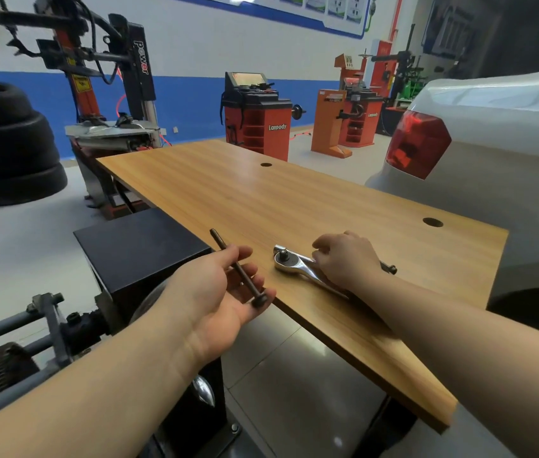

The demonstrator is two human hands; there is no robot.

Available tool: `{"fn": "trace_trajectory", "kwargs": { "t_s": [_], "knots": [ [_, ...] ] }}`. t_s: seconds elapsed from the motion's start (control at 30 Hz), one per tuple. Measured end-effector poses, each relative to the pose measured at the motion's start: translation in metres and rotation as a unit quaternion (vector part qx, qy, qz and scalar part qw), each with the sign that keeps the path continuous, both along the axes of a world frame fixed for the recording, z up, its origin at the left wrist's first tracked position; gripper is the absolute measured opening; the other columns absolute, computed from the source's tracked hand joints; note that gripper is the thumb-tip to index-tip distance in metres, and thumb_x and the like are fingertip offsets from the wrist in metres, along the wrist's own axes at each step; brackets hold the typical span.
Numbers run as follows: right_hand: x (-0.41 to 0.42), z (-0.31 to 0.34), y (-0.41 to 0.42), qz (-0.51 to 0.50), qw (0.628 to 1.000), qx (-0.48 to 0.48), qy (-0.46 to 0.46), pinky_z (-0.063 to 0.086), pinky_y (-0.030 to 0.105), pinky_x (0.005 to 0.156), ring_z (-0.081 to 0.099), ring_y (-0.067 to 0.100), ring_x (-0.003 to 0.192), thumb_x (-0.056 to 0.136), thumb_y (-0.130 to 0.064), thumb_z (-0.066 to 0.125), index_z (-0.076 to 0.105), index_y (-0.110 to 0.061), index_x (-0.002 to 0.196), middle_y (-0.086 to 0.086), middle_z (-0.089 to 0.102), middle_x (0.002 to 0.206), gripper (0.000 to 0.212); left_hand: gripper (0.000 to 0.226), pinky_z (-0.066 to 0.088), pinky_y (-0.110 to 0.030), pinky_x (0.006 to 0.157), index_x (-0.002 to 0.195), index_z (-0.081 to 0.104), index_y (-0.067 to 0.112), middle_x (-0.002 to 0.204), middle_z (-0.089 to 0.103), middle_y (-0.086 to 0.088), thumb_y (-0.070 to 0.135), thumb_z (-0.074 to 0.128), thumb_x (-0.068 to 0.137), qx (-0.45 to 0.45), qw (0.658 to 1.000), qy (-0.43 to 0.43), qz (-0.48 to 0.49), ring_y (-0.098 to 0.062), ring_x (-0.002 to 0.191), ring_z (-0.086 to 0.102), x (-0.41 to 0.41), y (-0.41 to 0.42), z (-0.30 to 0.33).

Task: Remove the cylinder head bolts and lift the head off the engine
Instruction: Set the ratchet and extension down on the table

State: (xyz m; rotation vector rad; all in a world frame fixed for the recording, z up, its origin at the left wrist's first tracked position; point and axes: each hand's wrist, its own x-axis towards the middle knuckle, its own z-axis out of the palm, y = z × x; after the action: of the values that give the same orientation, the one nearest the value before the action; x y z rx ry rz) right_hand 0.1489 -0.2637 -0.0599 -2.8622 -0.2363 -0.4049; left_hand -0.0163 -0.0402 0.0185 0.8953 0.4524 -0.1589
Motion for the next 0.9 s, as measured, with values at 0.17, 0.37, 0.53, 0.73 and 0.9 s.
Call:
{"fn": "trace_trajectory", "kwargs": {
  "t_s": [0.17, 0.37, 0.53, 0.73, 0.9],
  "knots": [
    [-0.063, 0.033, 0.021, 0.085, 0.964, 0.251, -0.006, 0.054, 0.034, 0.076, 0.068, 0.006, 0.089, 0.096, -0.056, 0.056, 0.077, -0.031, 0.103, -0.014, 0.075, 0.090, 0.033, 0.021, 0.061, -0.060, 0.085, 0.119, 0.074, 0.007, 0.118, 0.062, -0.018, 0.019, 0.067, 0.103, 0.034, 0.998, -0.024, -0.046, -0.040, 0.114, 0.065, -0.008, -0.005, -0.002],
    [-0.136, 0.038, 0.040, 0.187, 0.932, 0.298, 0.087, 0.060, 0.033, 0.072, 0.071, 0.005, 0.083, 0.097, -0.038, 0.062, 0.080, -0.031, 0.099, -0.015, 0.076, 0.087, 0.020, 0.014, 0.063, -0.054, 0.078, 0.105, 0.083, 0.010, 0.116, 0.075, -0.014, 0.016, 0.071, 0.099, 0.072, 0.992, -0.034, -0.100, -0.039, 0.111, 0.068, -0.019, -0.030, -0.008],
    [-0.145, 0.050, 0.024, 0.215, 0.904, 0.345, 0.132, 0.053, 0.020, 0.065, 0.071, 0.003, 0.081, 0.093, -0.044, 0.064, 0.079, -0.039, 0.091, -0.015, 0.076, 0.085, 0.016, 0.018, 0.063, -0.059, 0.088, 0.112, 0.082, 0.011, 0.118, 0.077, -0.015, 0.017, 0.071, 0.100, 0.075, 0.991, -0.041, -0.105, -0.043, 0.111, 0.071, -0.017, -0.043, -0.006],
    [-0.115, 0.053, -0.008, 0.158, 0.934, 0.290, 0.133, 0.057, 0.024, 0.070, 0.073, 0.006, 0.078, 0.090, -0.042, 0.078, 0.082, -0.032, 0.102, -0.012, 0.079, 0.087, 0.016, 0.024, 0.059, -0.063, 0.097, 0.120, 0.071, 0.027, 0.131, 0.063, -0.018, 0.028, 0.076, 0.097, 0.090, 0.980, -0.039, -0.171, -0.047, 0.124, 0.061, -0.019, -0.043, -0.009],
    [-0.054, 0.044, -0.059, -0.028, 0.993, 0.091, 0.065, 0.060, 0.034, 0.073, 0.065, 0.009, 0.082, 0.094, -0.037, 0.074, 0.080, -0.024, 0.113, -0.012, 0.073, 0.093, 0.024, 0.041, 0.064, -0.051, 0.081, 0.111, 0.082, 0.013, 0.114, 0.077, -0.017, 0.036, 0.087, 0.077, 0.142, 0.963, 0.010, -0.230, -0.036, 0.102, 0.074, -0.053, -0.004, -0.034]
  ]
}}
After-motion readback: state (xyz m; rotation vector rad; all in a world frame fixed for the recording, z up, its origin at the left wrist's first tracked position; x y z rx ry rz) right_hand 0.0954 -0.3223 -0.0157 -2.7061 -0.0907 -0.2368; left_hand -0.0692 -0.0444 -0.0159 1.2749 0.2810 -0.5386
